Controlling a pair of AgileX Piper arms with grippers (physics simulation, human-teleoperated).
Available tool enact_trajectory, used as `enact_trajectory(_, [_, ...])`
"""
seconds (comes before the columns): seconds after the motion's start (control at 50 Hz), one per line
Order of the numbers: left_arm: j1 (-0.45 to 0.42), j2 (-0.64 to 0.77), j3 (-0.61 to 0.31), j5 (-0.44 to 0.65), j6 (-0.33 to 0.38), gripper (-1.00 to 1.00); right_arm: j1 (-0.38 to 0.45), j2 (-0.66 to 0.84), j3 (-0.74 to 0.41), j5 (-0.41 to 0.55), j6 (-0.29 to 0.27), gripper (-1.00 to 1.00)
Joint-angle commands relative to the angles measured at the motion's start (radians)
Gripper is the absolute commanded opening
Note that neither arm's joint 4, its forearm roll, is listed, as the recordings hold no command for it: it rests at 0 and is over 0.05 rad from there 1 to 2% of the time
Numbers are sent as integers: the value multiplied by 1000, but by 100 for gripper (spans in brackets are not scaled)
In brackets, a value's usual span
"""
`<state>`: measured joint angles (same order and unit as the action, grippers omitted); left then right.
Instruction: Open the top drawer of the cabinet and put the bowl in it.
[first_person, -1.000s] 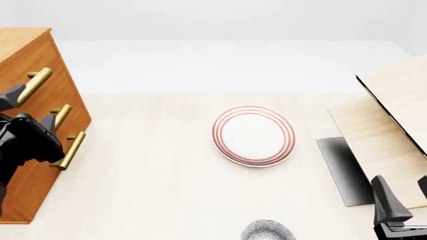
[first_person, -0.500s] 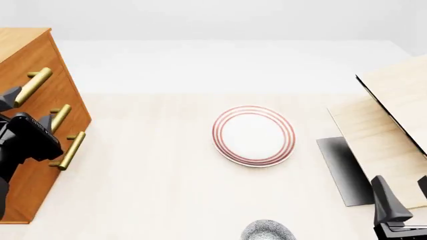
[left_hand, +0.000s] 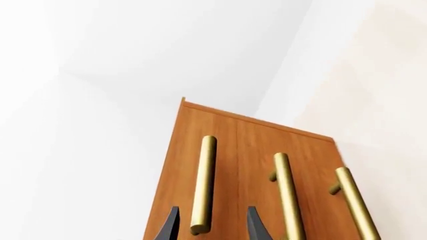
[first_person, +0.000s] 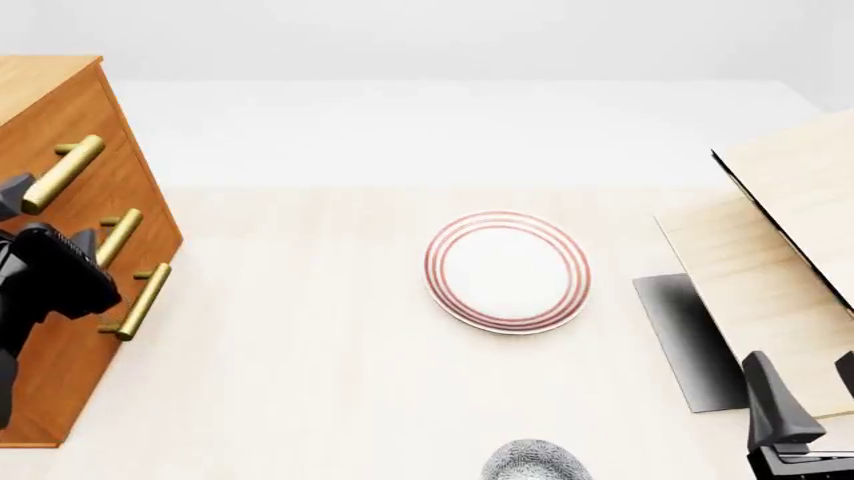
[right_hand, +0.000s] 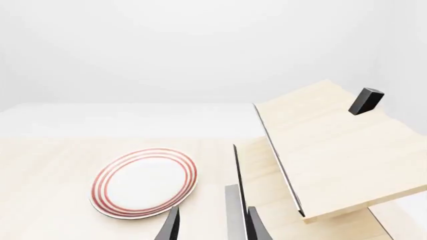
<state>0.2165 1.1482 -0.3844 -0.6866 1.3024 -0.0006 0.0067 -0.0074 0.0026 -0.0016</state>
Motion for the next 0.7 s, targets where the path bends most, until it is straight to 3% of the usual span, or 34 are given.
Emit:
enact_trajectory(0.02, [13,36,-10,-22,-2,100,0,-1,3,-3,0,100])
enact_trajectory(0.12, [21,51,-13,-33,-4,100,0,-1,3,-3,1,100])
enact_trajectory(0.16, [36,85,2,-78,31,100,0,-1,3,-3,0,100])
enact_trajectory(0.22, [28,71,-20,-42,9,100,0,-1,3,-3,1,100])
enact_trajectory(0.7, [88,86,-18,-57,3,100,0,-1,3,-3,0,100])
